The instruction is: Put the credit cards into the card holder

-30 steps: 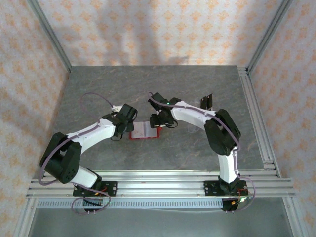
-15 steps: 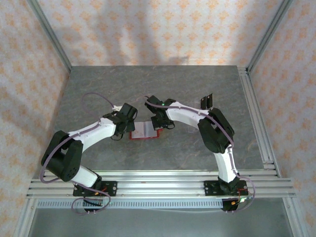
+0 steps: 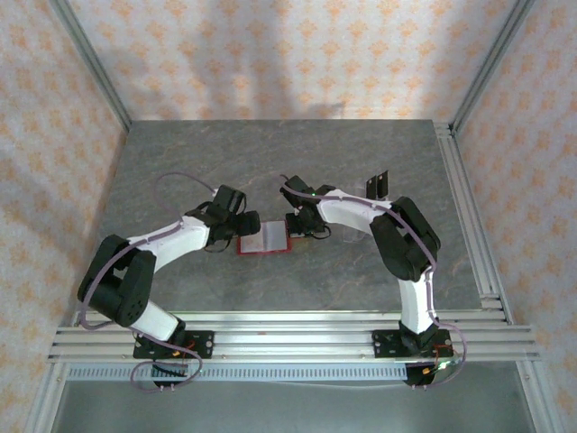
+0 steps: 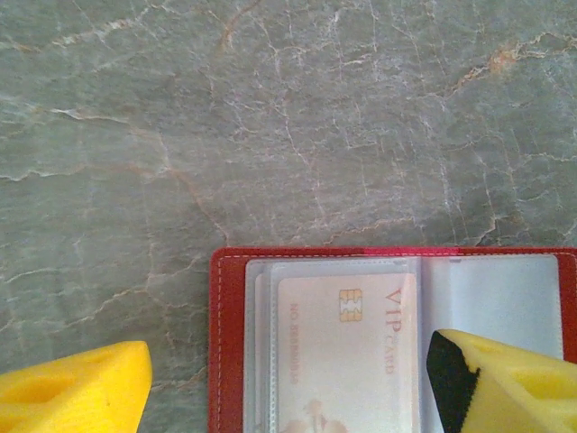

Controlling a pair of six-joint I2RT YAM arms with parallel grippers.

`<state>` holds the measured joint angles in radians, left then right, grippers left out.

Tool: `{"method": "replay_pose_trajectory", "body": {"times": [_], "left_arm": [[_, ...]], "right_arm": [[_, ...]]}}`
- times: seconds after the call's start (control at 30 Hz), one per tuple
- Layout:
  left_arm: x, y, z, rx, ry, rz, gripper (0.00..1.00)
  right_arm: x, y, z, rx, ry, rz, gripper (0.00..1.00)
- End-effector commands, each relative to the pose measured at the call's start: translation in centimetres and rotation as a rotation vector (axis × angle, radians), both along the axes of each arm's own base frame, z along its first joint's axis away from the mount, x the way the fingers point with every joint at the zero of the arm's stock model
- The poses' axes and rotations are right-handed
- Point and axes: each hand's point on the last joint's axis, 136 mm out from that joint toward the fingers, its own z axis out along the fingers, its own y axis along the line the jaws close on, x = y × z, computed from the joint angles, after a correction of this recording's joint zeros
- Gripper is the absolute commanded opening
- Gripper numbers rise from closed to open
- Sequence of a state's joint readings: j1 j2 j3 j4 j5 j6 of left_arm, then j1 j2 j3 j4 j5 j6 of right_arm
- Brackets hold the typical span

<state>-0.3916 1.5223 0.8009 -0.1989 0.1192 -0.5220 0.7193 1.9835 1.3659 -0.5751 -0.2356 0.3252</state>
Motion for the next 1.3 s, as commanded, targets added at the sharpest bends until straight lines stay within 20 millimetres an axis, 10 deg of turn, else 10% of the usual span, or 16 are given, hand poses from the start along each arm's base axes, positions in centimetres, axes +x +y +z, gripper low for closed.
{"method": "replay_pose_trajectory", "body": {"times": [0.0,0.7,1.27], "left_arm": [[0.6,-0.6,-0.6,-0.048,-0.023,-0.018,0.82],[0.5,-2.0,-3.7,-0.126,0.019,-0.026,0.82],[1.0,-8.6,6.3,-0.382,-0.212,-0.095,0.81]], "right_arm": [[-0.7,-0.2,-0.6,0.01,0.029,-0.012,0.0],[-1.0,0.4,-1.5,0.036,0.058,-0.002,0.0],[-1.0,0.5,-1.7,0.042,0.065,-0.005,0.0]]}}
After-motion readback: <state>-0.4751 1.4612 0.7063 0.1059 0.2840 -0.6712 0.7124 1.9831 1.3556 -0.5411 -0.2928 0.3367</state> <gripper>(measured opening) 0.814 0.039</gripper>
